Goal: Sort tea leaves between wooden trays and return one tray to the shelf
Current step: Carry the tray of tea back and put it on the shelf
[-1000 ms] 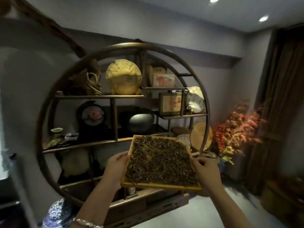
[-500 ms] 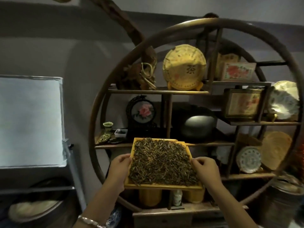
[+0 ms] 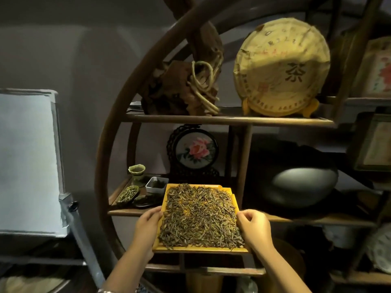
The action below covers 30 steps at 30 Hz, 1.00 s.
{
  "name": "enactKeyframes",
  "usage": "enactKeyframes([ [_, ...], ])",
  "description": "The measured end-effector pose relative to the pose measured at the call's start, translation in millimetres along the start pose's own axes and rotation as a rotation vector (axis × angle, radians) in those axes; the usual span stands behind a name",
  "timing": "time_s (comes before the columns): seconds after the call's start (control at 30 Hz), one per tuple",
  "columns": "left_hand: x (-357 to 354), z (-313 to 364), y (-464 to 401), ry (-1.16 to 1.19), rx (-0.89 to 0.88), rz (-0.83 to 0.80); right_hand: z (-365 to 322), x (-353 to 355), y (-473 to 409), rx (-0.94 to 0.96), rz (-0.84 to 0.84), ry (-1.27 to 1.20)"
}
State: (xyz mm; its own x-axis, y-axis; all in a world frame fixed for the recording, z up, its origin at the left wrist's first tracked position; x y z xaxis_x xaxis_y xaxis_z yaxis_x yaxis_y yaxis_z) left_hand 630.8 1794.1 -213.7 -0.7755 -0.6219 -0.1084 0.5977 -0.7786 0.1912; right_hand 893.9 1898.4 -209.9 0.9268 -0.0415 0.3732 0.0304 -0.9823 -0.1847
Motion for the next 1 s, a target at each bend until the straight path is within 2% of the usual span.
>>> enactKeyframes([
  [0.23, -21.0, -30.6, -86.5, 0.008, 0.093, -0.031, 36.9, -40.0, -61.1, -0.086, 0.013, 0.049],
  [0.53, -23.6, -62.4, -143.1, 0.055, 0.176, -0.078, 59.4, -72.1, -81.6, -0.134, 0.098, 0.101],
  [0.73, -21.2, -73.3, -143.5, 0.050, 0.207, 0.011, 67.1, -77.5, -81.0, -0.126, 0.117, 0.150],
  [1.0, -13.3, -89.0, -141.8, 0.087, 0.339, 0.150, 74.1, -87.6, -76.6, -0.168, 0.101, 0.110],
])
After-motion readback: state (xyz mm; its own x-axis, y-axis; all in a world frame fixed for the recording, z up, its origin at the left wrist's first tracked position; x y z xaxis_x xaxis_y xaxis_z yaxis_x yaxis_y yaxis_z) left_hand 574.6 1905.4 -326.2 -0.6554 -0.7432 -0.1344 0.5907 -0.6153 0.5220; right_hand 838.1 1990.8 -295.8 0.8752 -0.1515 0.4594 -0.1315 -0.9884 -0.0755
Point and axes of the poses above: each hand's wrist, its own y-axis away from the middle knuckle, its own x-axis out of the back of the hand, z = x × y, the point moved 3 cm from there along -y, towards the middle knuckle, and after that the axes turned 3 degrees about -y, right-handed, at the moved point
